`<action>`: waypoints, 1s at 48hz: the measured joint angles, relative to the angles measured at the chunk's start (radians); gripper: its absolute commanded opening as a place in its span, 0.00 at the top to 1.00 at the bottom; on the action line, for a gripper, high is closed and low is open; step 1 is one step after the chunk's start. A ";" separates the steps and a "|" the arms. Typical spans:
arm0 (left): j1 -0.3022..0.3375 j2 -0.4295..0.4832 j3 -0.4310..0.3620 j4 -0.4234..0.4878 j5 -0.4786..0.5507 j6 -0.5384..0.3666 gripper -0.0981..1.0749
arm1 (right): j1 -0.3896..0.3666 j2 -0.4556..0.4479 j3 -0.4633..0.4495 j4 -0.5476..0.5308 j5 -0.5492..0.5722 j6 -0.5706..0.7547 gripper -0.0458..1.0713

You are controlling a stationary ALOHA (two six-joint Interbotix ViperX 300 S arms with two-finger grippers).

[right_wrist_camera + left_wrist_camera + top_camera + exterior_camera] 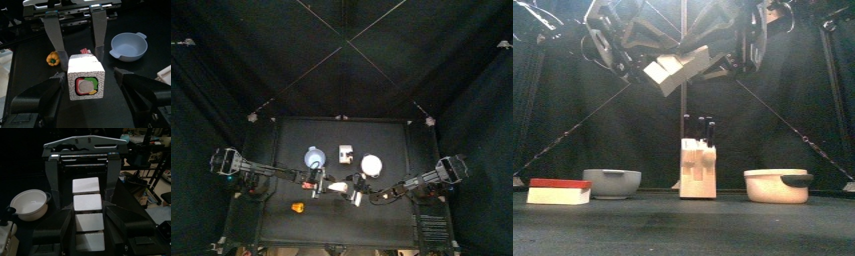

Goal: Hand over sushi roll

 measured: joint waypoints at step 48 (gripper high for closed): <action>0.000 0.002 0.000 -0.002 0.000 0.000 0.34 | -0.002 0.000 0.005 0.002 -0.014 -0.002 0.05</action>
